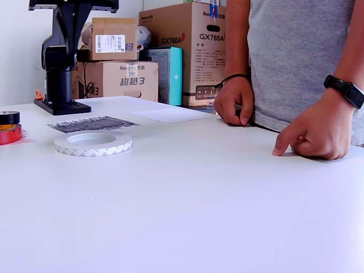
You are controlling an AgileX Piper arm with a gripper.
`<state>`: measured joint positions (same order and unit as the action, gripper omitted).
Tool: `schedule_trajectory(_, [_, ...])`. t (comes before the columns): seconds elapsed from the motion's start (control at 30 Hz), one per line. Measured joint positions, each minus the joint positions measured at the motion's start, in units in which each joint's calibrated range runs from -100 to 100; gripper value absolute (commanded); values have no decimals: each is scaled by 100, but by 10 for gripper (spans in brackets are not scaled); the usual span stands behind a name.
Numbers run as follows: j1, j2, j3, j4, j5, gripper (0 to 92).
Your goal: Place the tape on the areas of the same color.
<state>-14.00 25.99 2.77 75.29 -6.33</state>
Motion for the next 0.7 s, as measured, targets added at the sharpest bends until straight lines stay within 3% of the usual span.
schedule_trajectory(0.1, [-228, 133, 0, 0, 0, 64])
schedule_trajectory(0.33, [-559, 516, 0, -35, 0, 343])
schedule_trajectory(0.7, [-571, 1103, 0, -960, 25, 442])
